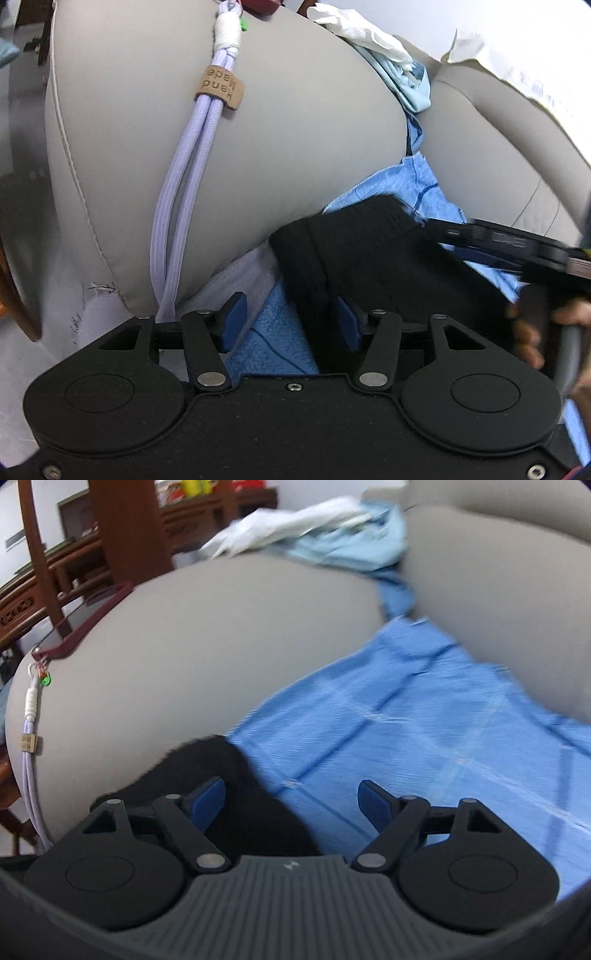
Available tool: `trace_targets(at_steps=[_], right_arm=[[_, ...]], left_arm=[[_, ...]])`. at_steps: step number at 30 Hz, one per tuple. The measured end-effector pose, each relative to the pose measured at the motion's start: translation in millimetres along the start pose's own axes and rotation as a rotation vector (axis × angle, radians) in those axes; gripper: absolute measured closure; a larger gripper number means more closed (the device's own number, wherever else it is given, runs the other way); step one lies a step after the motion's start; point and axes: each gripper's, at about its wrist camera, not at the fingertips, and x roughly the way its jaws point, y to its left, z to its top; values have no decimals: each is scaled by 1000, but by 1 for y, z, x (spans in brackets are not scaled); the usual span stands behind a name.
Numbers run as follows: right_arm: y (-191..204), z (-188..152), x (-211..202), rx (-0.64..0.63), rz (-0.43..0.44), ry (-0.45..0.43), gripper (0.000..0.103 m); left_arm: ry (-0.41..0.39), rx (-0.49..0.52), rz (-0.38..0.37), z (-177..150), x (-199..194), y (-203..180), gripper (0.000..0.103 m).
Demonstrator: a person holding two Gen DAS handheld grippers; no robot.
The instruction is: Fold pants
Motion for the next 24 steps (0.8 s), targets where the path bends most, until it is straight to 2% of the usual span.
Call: trace_targets(at_steps=[3, 5, 7, 10, 12, 13, 14, 17, 22, 24], right_arm=[[4, 4, 21, 23, 54, 48, 14], [6, 4, 32, 45, 96, 88, 25], [7, 1, 33, 51, 126, 93, 31], [6, 0, 32, 63, 161, 95, 30], [11, 0, 34, 20, 151, 120, 29], [14, 0, 35, -8, 137, 127, 40], [18, 0, 35, -35, 125, 129, 59], [25, 1, 27, -84, 86, 93, 70], [21, 1, 10, -85, 102, 22, 73], [22, 0, 7, -105, 86, 5, 73]], left_arm=[[6, -38, -8, 4, 5, 3, 52], [8, -50, -15, 5, 5, 4, 53], [9, -55, -18, 5, 6, 5, 53], [10, -54, -15, 5, 6, 4, 53], [9, -51, -10, 5, 7, 3, 53], [9, -50, -9, 5, 7, 2, 53], [9, -50, -9, 5, 7, 1, 53], [5, -47, -20, 5, 6, 0, 53], [0, -58, -108, 6, 1, -3, 53], [5, -61, -122, 7, 2, -5, 53]])
